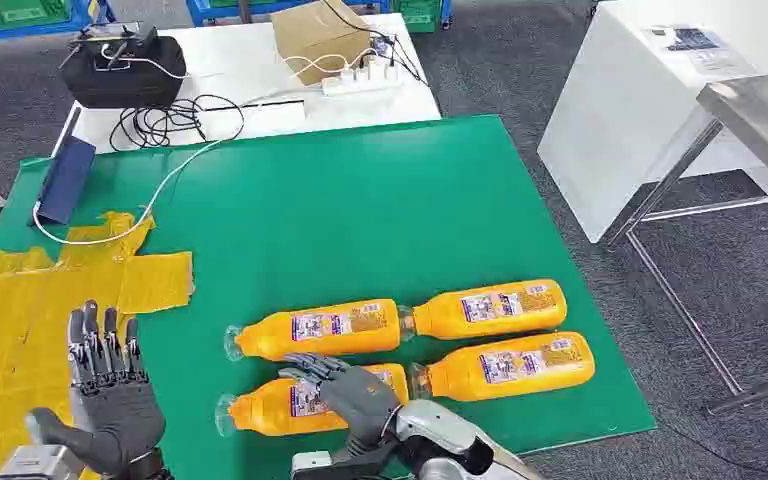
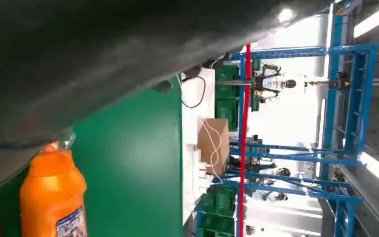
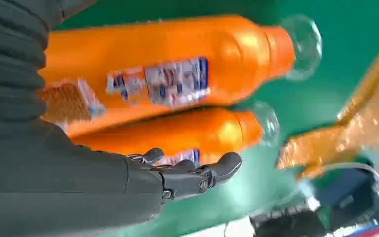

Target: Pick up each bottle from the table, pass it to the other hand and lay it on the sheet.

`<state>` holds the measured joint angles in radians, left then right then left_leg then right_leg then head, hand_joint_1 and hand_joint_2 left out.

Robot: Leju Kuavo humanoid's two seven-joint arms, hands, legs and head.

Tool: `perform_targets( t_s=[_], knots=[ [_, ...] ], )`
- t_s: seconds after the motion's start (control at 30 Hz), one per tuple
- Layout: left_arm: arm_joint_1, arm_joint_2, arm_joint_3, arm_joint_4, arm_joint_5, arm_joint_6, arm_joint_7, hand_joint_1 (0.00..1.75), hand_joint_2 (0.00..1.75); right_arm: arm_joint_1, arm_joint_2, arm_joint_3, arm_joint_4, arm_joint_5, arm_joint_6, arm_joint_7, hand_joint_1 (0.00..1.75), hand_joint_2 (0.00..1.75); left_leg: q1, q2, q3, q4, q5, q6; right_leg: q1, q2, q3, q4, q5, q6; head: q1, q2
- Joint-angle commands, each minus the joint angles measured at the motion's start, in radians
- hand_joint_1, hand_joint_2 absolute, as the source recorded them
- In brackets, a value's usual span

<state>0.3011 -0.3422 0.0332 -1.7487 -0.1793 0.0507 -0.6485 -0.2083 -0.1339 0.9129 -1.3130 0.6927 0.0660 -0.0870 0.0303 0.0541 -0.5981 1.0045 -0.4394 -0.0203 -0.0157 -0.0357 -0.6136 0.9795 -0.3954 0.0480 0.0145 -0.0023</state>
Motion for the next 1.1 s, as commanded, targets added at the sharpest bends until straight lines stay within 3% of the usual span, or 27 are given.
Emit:
perform_targets(
  t_s=[0.03, 0.27, 0.5, 0.53, 0.57, 0.73, 0.83, 0.93, 0.97, 1.0, 1.07, 1.1],
  knots=[
    [-0.002, 0.0, 0.015, 0.053, -0.009, 0.005, 0.015, 0.0, 0.0, -0.108, -0.026, 0.142, 0.175, 0.043, 0.009, 0.071, 0.0, 1.75, -0.001, -0.003, 0.007, -0.002, -0.001, 0.003, -0.001, 0.004, 0.006, -0.002, -0.001, -0.002, 0.0, 0.0],
    [-0.006, 0.004, 0.022, 0.041, 0.004, 0.006, 0.046, 0.0, 0.0, -0.18, -0.042, 0.223, 0.251, 0.074, 0.161, 0.156, 0.0, 1.75, 0.0, -0.002, 0.005, -0.001, -0.001, 0.002, 0.0, 0.003, 0.004, -0.001, -0.001, -0.002, 0.0, 0.0],
    [-0.041, 0.043, -0.041, 0.081, 0.02, 0.048, 0.066, 0.0, 0.0, -0.242, -0.105, 0.364, 0.354, 0.133, 0.267, 0.165, 0.0, 1.75, 0.0, -0.004, 0.01, -0.002, 0.0, 0.002, -0.001, 0.0, 0.008, -0.002, -0.001, -0.001, 0.0, 0.0],
    [-0.046, 0.039, -0.041, 0.077, 0.051, 0.048, 0.041, 0.0, 0.0, -0.266, -0.123, 0.382, 0.342, 0.14, 0.276, 0.184, 1.48, 1.75, 0.0, -0.007, 0.011, -0.003, 0.0, 0.003, -0.001, -0.001, 0.011, -0.003, -0.001, -0.002, 0.0, 0.0],
    [-0.052, 0.045, -0.051, 0.075, 0.059, 0.056, 0.043, 0.0, 0.0, -0.283, -0.149, 0.383, 0.316, 0.113, 0.302, 0.184, 1.75, 1.75, -0.001, -0.005, 0.01, -0.002, 0.0, 0.002, -0.001, -0.001, 0.009, -0.002, -0.001, -0.001, 0.0, 0.0],
    [-0.052, 0.025, -0.033, 0.062, 0.122, 0.103, 0.048, 0.0, 0.0, -0.284, -0.178, 0.393, 0.302, 0.076, 0.326, 0.179, 1.75, 1.75, -0.002, -0.011, 0.016, -0.003, 0.0, 0.005, -0.003, -0.003, 0.016, -0.004, -0.002, 0.0, -0.001, 0.0],
    [-0.049, 0.019, -0.017, 0.047, 0.144, 0.119, 0.048, 0.0, 0.0, -0.277, -0.182, 0.399, 0.301, 0.072, 0.321, 0.182, 1.75, 1.75, -0.002, -0.008, 0.021, -0.003, -0.001, 0.007, -0.003, -0.001, 0.021, -0.006, -0.001, 0.001, 0.0, 0.0],
    [-0.035, -0.007, 0.019, 0.009, 0.263, 0.255, 0.043, 0.0, 0.0, -0.25, -0.185, 0.377, 0.298, 0.029, 0.288, 0.205, 1.75, 1.75, -0.002, -0.01, 0.024, -0.001, -0.003, 0.009, -0.004, -0.003, 0.021, -0.005, -0.003, 0.002, -0.001, 0.0],
    [-0.027, -0.007, 0.03, -0.007, 0.296, 0.306, 0.041, 0.0, 0.0, -0.231, -0.171, 0.342, 0.303, -0.006, 0.251, 0.213, 1.75, 1.75, -0.002, -0.008, 0.027, -0.001, -0.005, 0.01, -0.004, -0.004, 0.018, -0.005, -0.005, 0.004, 0.0, 0.0],
    [-0.004, -0.007, 0.043, -0.038, 0.329, 0.366, 0.026, 0.0, 0.0, -0.172, -0.106, 0.227, 0.311, -0.104, 0.091, 0.175, 1.75, 1.75, -0.003, -0.011, 0.027, -0.002, -0.005, 0.012, -0.004, -0.005, 0.019, -0.006, -0.006, 0.004, -0.001, 0.0],
    [0.033, -0.007, 0.064, -0.071, 0.403, 0.335, 0.018, 0.0, 0.0, -0.015, 0.023, 0.005, 0.246, -0.396, -0.001, 0.014, 1.75, 1.75, -0.002, -0.005, 0.032, -0.003, -0.007, 0.011, -0.004, -0.001, 0.023, -0.007, -0.008, 0.005, -0.001, 0.0],
    [0.048, -0.007, 0.069, -0.084, 0.431, 0.303, 0.014, 0.0, 0.0, 0.047, 0.066, -0.037, 0.148, -0.412, -0.086, -0.017, 1.75, 1.75, -0.001, -0.005, 0.032, -0.004, -0.007, 0.011, -0.003, 0.0, 0.024, -0.009, -0.007, 0.004, -0.001, 0.0]
  ],
)
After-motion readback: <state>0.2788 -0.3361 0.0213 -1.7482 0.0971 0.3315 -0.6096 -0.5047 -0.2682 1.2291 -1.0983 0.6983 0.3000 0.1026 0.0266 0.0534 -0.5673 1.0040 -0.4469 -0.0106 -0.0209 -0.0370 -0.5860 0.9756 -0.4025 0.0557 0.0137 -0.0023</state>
